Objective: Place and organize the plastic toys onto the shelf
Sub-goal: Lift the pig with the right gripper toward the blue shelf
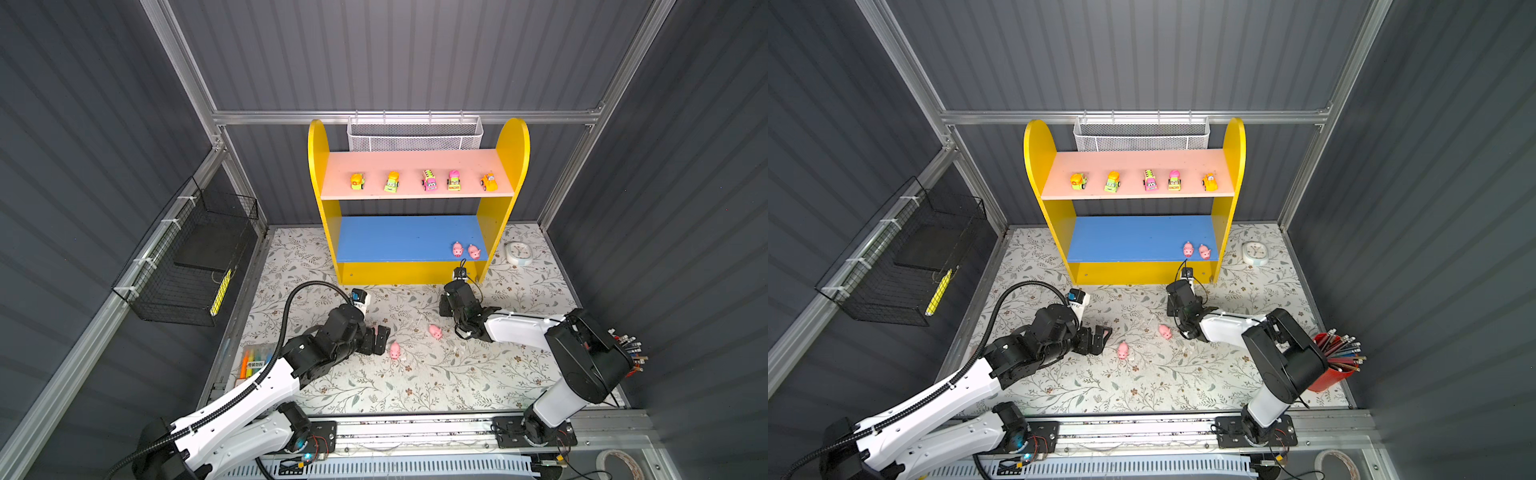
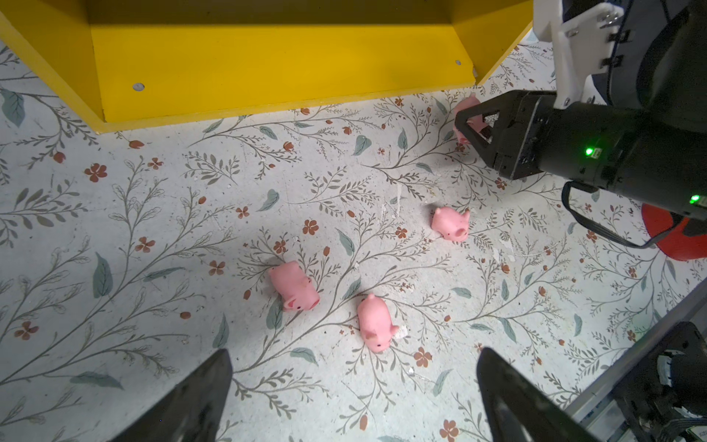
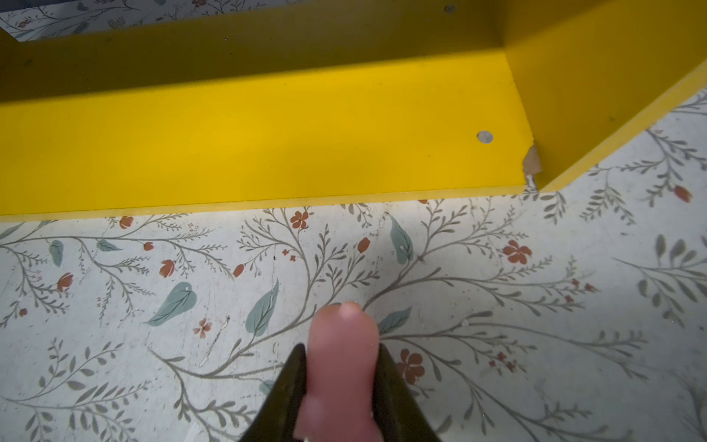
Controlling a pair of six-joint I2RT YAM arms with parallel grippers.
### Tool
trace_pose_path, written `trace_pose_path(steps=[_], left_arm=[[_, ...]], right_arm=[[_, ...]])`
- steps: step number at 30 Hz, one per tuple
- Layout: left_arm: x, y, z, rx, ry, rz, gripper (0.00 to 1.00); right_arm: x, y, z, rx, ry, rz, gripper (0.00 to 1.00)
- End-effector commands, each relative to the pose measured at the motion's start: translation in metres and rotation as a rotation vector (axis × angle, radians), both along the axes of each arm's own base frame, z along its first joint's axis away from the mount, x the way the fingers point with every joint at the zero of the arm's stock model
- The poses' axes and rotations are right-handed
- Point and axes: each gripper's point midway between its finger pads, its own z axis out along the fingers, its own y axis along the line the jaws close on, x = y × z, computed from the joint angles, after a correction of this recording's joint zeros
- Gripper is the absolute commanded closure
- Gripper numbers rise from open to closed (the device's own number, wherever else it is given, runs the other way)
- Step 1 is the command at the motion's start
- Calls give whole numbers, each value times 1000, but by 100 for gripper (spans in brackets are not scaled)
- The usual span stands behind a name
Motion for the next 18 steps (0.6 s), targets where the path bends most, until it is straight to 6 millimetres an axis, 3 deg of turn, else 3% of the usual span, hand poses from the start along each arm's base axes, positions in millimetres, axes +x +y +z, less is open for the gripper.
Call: trace_pose_path(steps=[1,18], left_arm=[[5,-6,15,-4,-37,-18,0],[4,0,19,4,-46,-3,0]], right_arm=[[3,-3,-3,-16,-11,-7,70],[15,-9,-11,-33,-41,-8,70]])
